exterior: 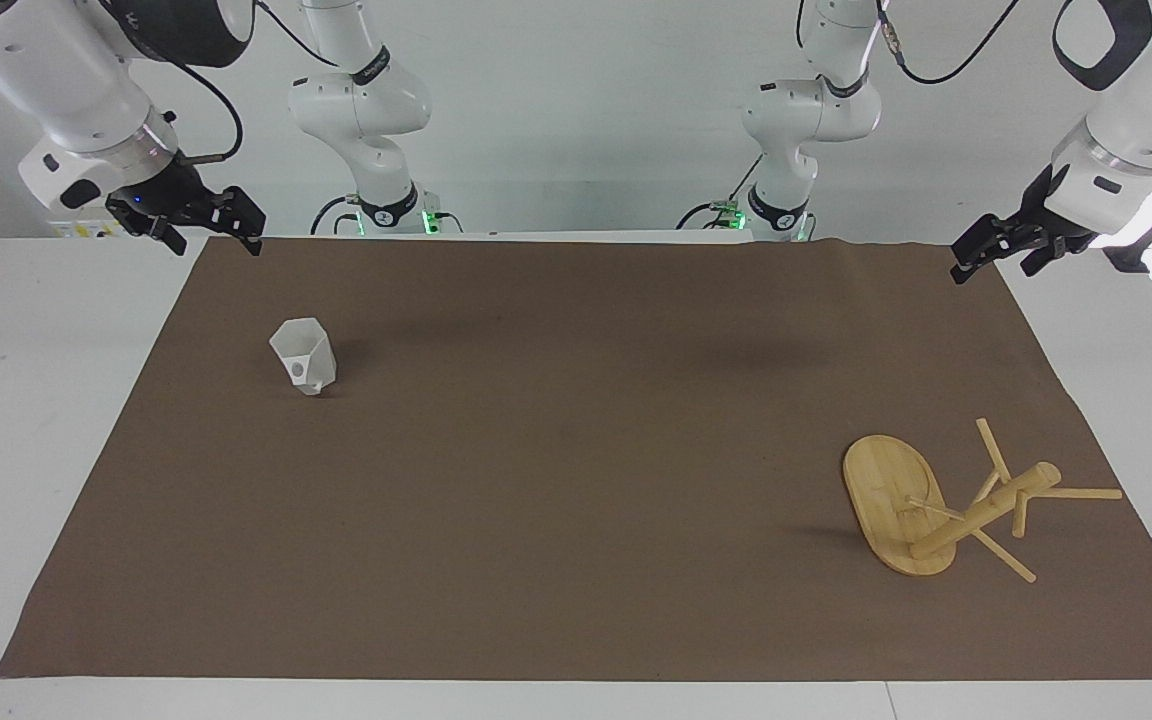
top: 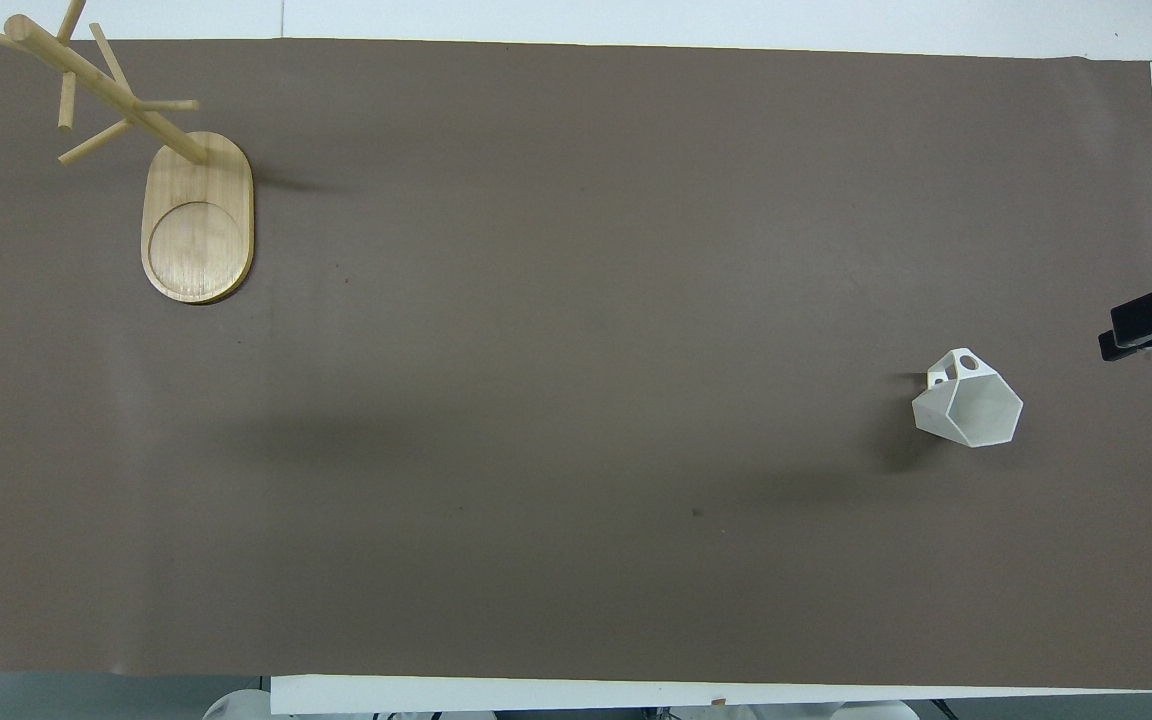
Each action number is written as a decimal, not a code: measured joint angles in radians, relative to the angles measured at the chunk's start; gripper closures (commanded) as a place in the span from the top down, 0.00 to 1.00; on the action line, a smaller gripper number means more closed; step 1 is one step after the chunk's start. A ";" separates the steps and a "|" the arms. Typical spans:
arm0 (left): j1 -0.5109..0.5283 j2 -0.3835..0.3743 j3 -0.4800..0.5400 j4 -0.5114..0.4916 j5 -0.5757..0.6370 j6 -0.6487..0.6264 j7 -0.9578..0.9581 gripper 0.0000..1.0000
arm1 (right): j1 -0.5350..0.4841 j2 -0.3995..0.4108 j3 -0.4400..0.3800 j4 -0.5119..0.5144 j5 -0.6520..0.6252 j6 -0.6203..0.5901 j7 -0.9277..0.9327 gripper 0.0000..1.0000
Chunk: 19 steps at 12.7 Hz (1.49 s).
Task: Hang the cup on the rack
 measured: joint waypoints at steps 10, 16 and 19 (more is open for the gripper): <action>0.000 0.000 0.000 0.000 0.000 0.000 0.000 1.00 | -0.008 0.002 -0.059 0.000 0.006 0.036 -0.583 1.00; 0.000 0.000 0.000 0.000 0.000 0.000 0.000 1.00 | -0.120 0.162 -0.294 0.009 0.351 0.024 -1.466 1.00; 0.000 0.000 0.000 0.000 0.000 0.000 0.000 1.00 | -0.223 0.286 -0.326 0.013 0.563 -0.040 -1.841 1.00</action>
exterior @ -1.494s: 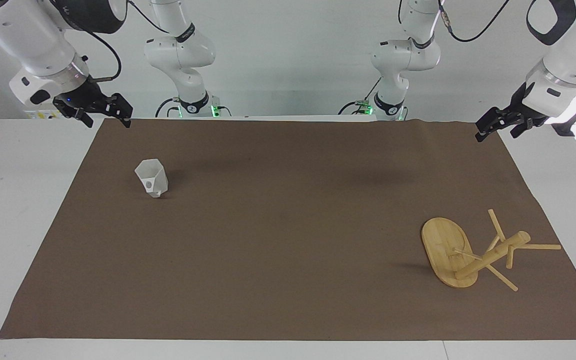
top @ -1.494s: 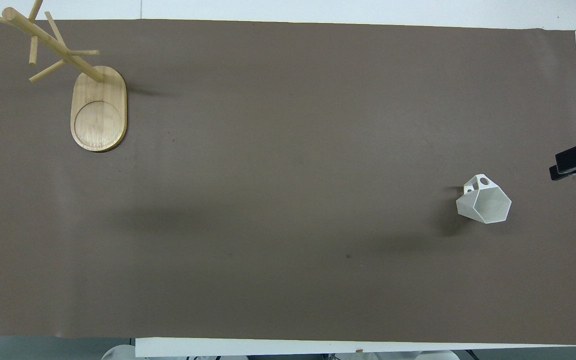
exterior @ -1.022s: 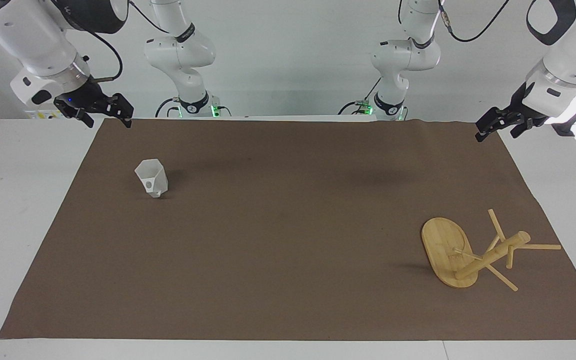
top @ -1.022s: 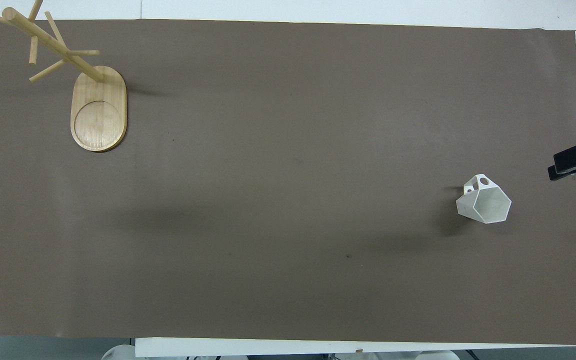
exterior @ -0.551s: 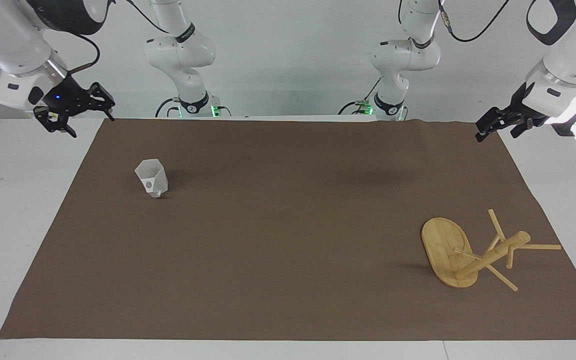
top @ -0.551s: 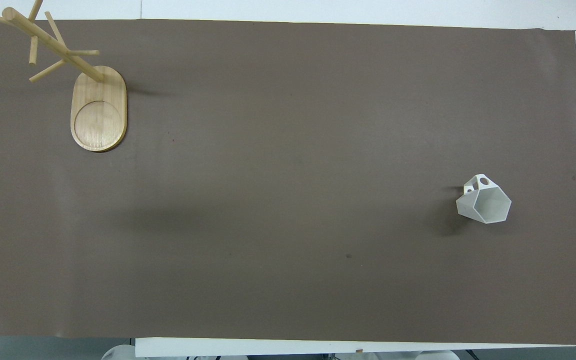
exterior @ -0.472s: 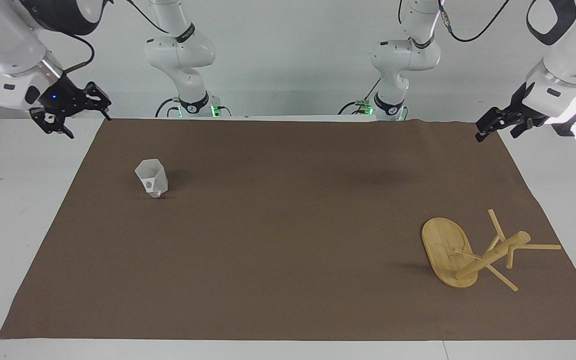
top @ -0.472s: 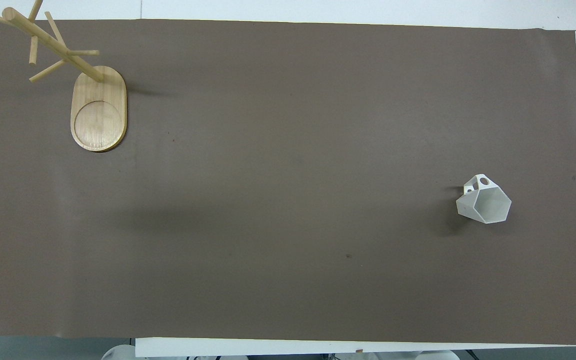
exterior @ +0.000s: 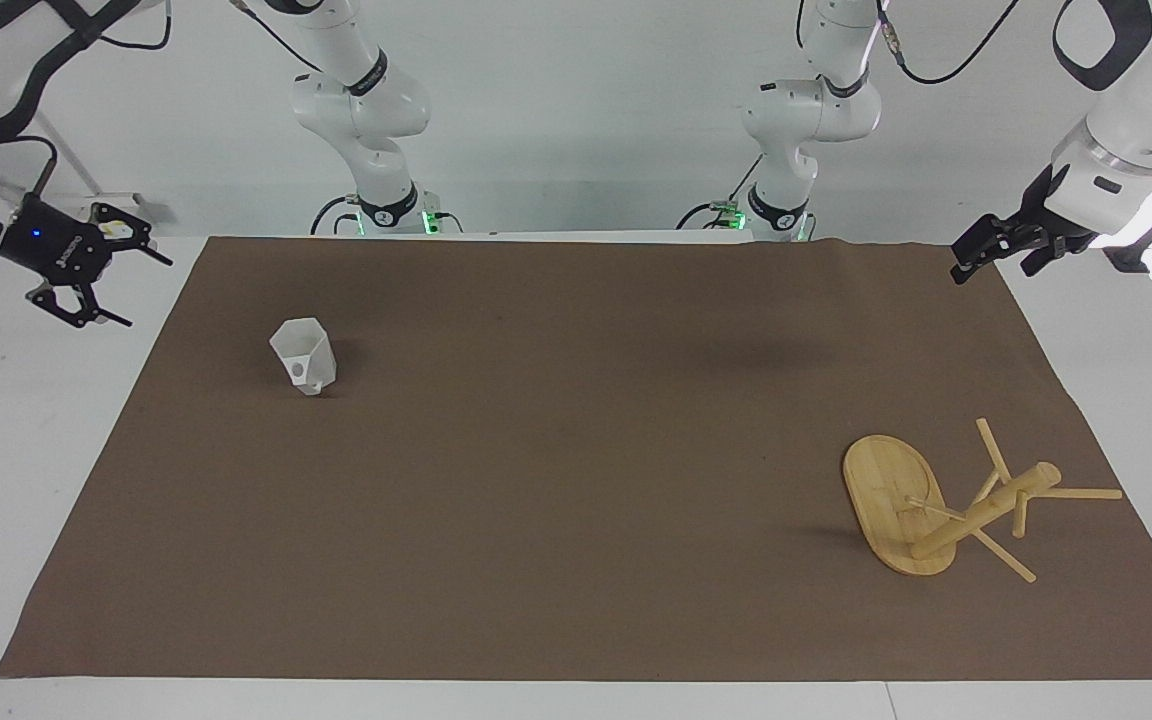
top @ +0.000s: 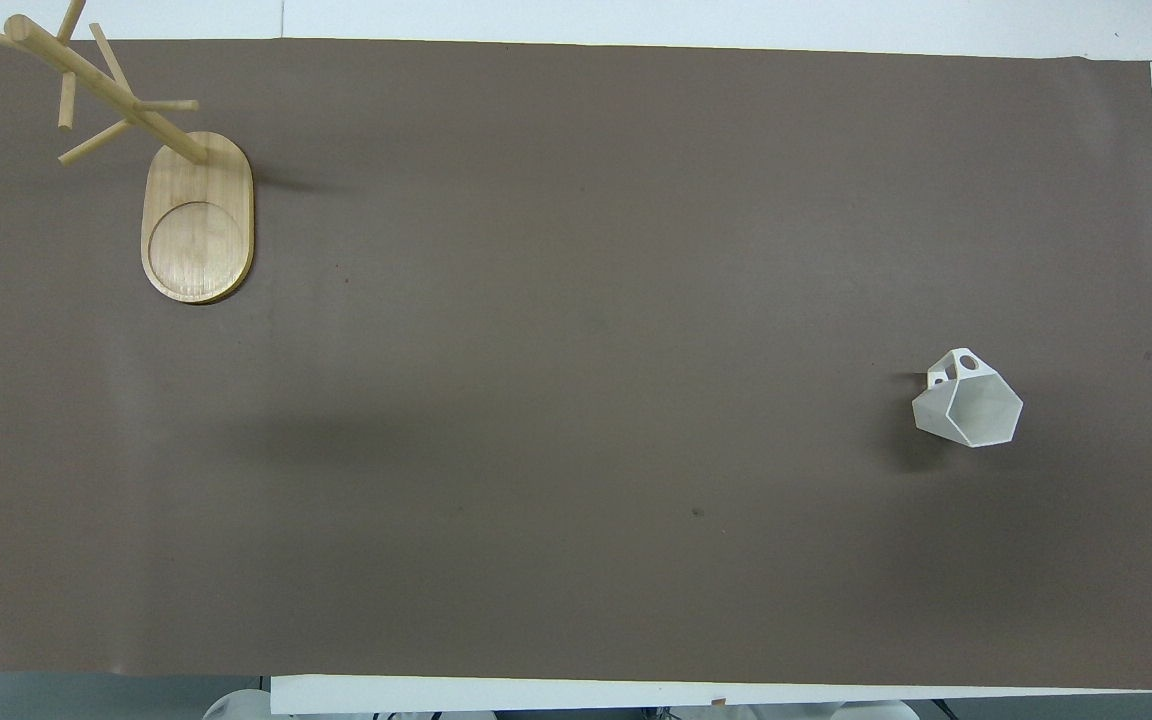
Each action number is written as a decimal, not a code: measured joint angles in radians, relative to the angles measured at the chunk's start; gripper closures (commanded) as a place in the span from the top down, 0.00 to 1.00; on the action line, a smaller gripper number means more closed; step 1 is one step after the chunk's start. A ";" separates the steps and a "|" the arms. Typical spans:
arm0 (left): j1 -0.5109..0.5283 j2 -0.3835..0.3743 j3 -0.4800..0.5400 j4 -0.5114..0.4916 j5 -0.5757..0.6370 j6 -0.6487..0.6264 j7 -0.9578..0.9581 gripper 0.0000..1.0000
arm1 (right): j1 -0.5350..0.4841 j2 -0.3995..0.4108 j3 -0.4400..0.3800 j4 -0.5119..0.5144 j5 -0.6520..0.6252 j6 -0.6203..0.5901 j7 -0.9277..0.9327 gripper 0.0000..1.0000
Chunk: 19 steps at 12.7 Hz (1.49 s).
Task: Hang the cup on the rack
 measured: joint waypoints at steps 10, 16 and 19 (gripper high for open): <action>0.000 0.000 0.000 0.000 0.000 0.000 0.000 1.00 | -0.239 0.431 0.168 -0.037 0.337 -0.219 -0.550 1.00; 0.000 0.000 0.000 0.000 0.000 0.000 0.000 1.00 | -0.233 0.481 0.233 -0.056 0.379 -0.239 -0.732 1.00; 0.000 0.000 0.000 0.000 0.000 0.000 0.000 1.00 | -0.239 0.481 0.230 -0.087 0.379 -0.239 -0.778 1.00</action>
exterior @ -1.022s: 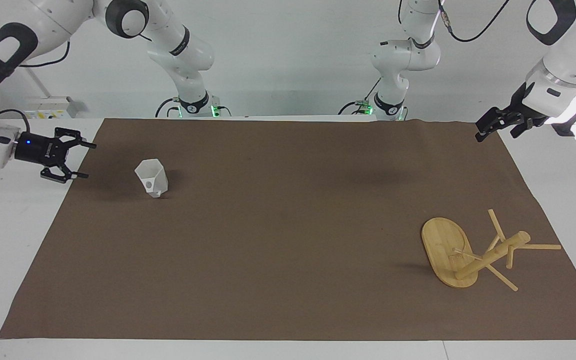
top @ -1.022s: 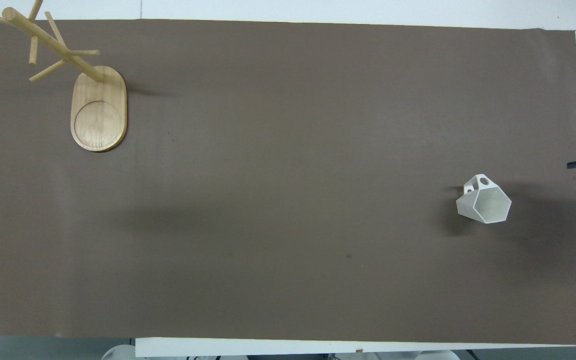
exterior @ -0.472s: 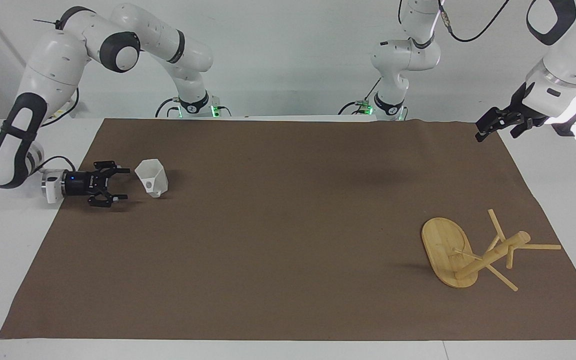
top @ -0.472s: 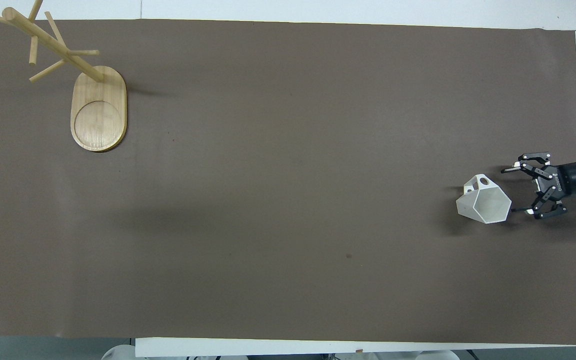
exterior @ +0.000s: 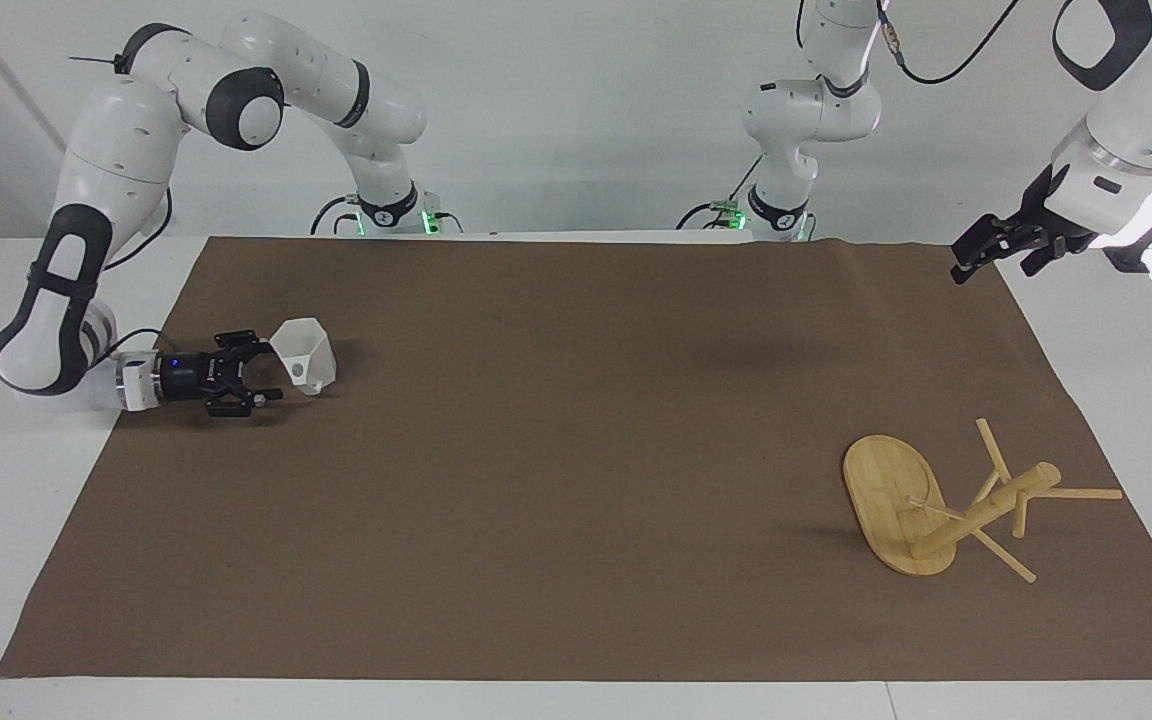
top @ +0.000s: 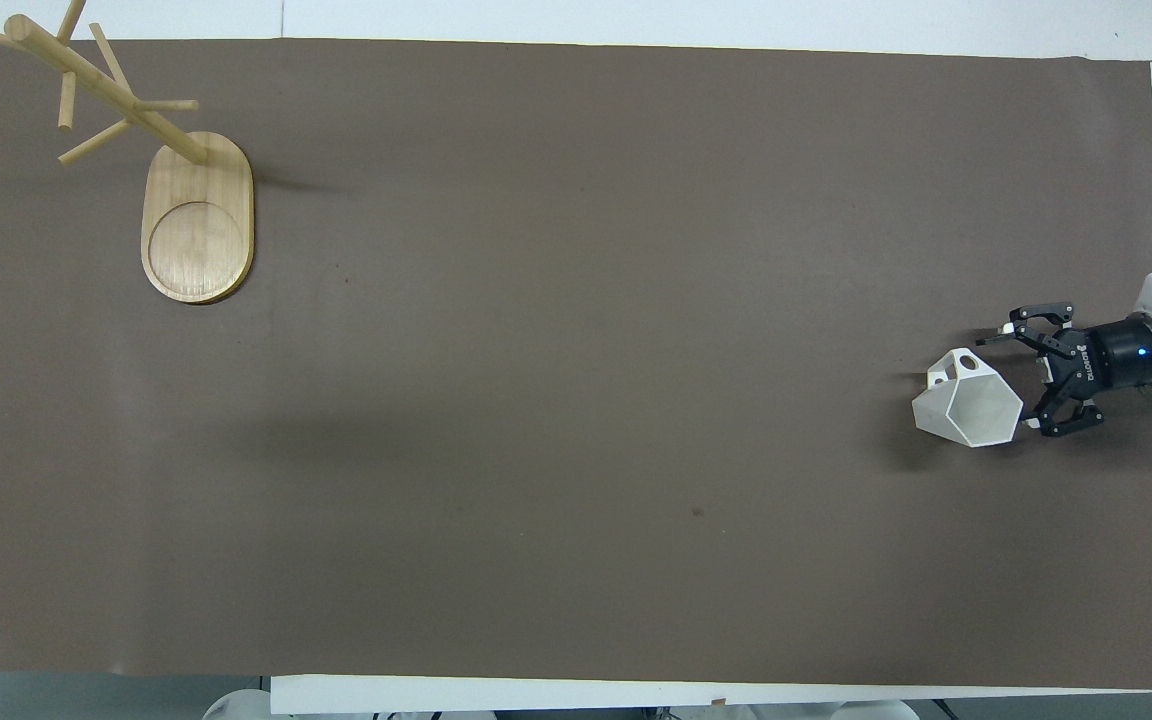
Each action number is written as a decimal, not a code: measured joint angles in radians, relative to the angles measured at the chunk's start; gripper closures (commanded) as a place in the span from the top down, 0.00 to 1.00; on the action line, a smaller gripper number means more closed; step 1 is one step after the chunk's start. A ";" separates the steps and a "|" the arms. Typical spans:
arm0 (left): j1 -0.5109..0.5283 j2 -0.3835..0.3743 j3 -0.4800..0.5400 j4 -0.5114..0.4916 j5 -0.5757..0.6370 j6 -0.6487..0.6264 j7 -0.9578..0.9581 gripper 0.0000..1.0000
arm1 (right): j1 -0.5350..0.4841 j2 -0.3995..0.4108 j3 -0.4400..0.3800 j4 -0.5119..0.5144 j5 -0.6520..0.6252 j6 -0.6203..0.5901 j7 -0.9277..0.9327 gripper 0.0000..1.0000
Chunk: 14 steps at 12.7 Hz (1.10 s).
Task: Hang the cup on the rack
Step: 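Reach the right gripper to the white mug and close on it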
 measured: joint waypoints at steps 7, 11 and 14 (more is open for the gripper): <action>0.000 0.000 0.000 0.000 0.000 0.000 0.000 1.00 | -0.002 -0.002 0.002 -0.052 -0.001 0.000 -0.021 1.00; 0.000 0.000 0.000 0.000 0.000 0.000 0.000 1.00 | 0.002 -0.007 0.002 -0.079 -0.001 0.017 -0.033 1.00; 0.000 0.000 0.000 0.000 0.000 0.000 0.000 1.00 | 0.021 -0.009 0.004 -0.093 -0.001 0.029 -0.034 1.00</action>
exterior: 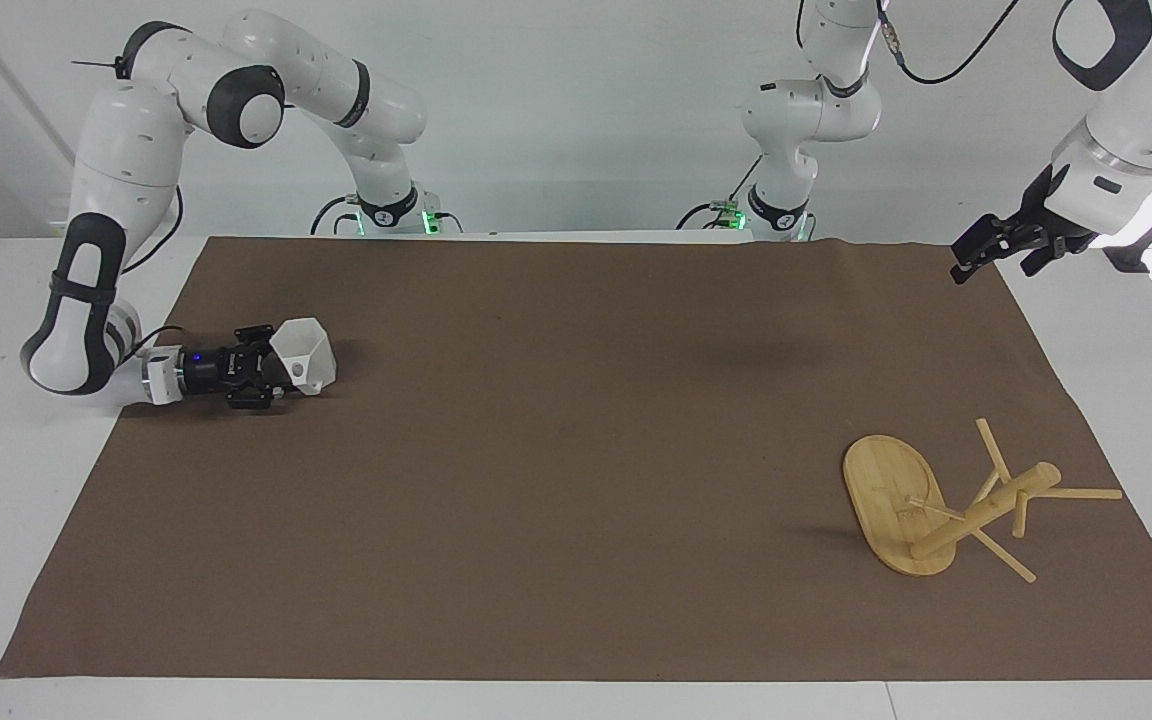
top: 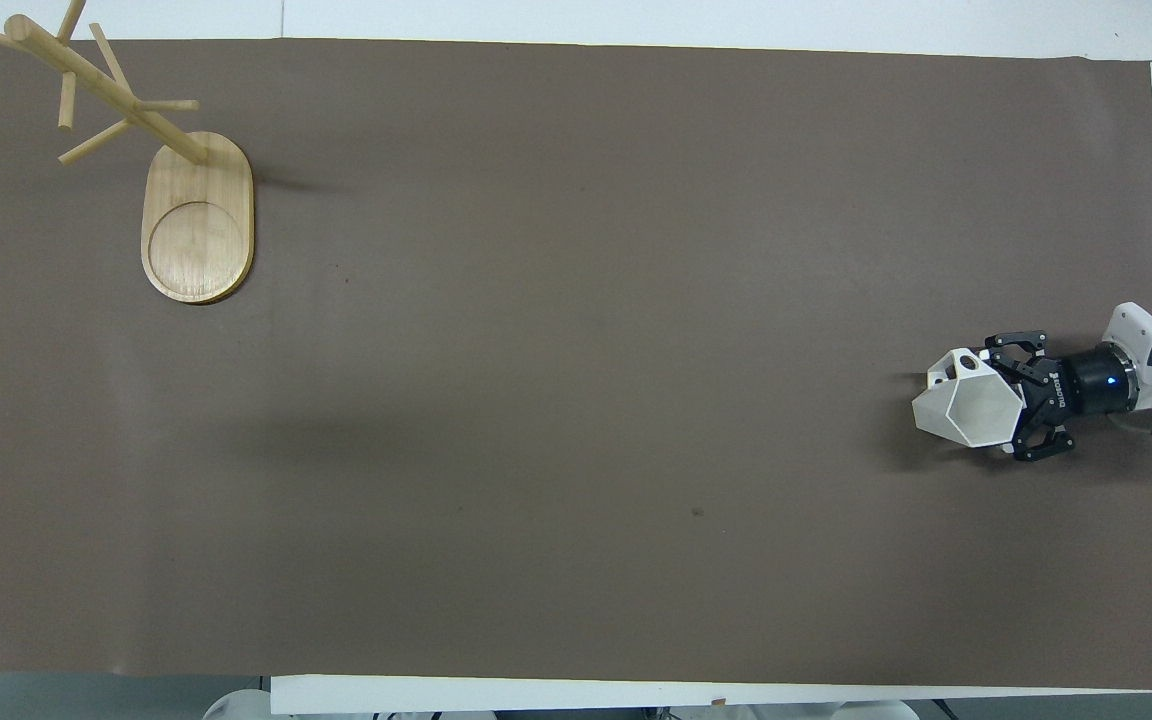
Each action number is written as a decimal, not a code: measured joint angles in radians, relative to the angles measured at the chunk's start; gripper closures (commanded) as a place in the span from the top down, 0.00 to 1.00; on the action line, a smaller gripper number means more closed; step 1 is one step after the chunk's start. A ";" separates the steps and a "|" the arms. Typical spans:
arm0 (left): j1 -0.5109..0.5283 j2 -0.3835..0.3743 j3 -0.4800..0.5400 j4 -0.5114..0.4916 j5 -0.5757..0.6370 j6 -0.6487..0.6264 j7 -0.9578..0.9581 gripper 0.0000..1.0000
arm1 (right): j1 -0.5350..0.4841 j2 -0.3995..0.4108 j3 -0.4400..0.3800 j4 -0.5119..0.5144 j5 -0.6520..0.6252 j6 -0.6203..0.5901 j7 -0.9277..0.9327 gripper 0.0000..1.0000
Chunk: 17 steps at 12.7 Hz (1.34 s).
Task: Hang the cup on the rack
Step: 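Reach the right gripper to the white mug and close on it, then lift the mug with the right gripper while the left gripper approaches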
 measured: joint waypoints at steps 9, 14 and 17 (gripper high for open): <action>0.000 0.000 0.000 0.000 0.000 0.000 0.000 1.00 | 0.021 -0.016 0.004 -0.039 0.001 0.002 -0.021 0.90; 0.000 0.000 0.000 0.000 0.000 0.000 0.000 1.00 | 0.023 -0.021 0.011 -0.060 0.001 0.007 -0.016 0.20; 0.000 0.000 0.000 0.000 0.000 0.000 0.000 1.00 | 0.037 -0.035 0.078 -0.065 0.053 0.057 0.016 0.20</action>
